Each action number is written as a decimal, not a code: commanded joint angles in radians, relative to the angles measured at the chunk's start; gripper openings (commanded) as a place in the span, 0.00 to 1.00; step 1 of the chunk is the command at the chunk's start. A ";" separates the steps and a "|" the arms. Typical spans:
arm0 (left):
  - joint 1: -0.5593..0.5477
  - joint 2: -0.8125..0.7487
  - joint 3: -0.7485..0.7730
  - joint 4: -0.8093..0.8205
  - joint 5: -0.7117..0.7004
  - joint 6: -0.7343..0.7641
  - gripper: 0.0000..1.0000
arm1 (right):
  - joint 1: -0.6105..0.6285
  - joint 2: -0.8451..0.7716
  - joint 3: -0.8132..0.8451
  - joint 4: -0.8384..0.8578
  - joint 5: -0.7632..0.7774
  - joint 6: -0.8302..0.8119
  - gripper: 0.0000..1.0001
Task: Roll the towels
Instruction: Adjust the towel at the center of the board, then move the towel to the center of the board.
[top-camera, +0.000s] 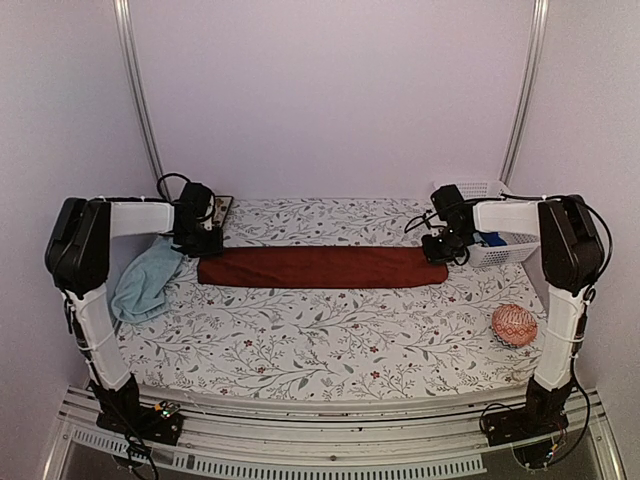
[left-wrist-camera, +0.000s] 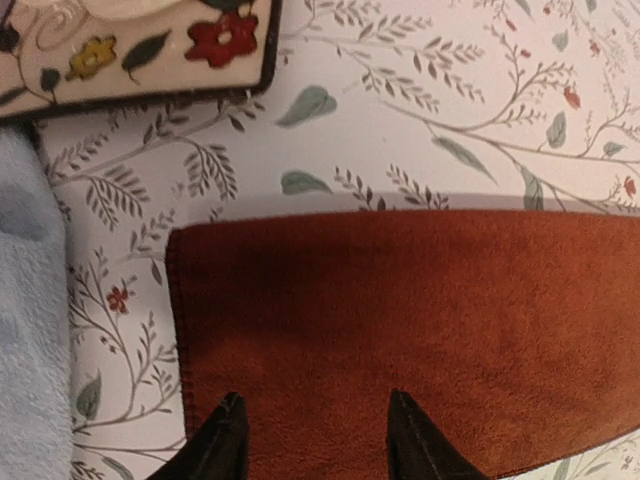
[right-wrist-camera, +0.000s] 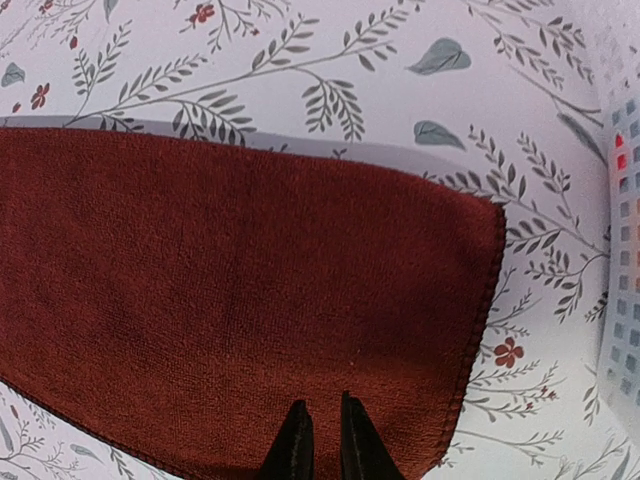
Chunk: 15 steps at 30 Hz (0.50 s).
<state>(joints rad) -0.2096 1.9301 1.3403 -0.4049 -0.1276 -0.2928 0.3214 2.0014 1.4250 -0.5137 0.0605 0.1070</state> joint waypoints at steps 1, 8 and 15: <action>-0.012 -0.017 -0.042 -0.039 0.066 -0.020 0.43 | 0.012 -0.006 -0.028 -0.021 -0.042 -0.001 0.09; -0.028 0.017 -0.068 -0.051 0.052 -0.023 0.40 | 0.021 0.013 -0.061 -0.043 -0.018 -0.003 0.08; -0.025 0.127 -0.030 -0.052 -0.006 -0.004 0.39 | 0.022 0.060 -0.052 -0.061 0.043 0.013 0.08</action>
<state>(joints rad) -0.2295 1.9968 1.2873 -0.4427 -0.1009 -0.3073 0.3367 2.0239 1.3708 -0.5472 0.0578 0.1104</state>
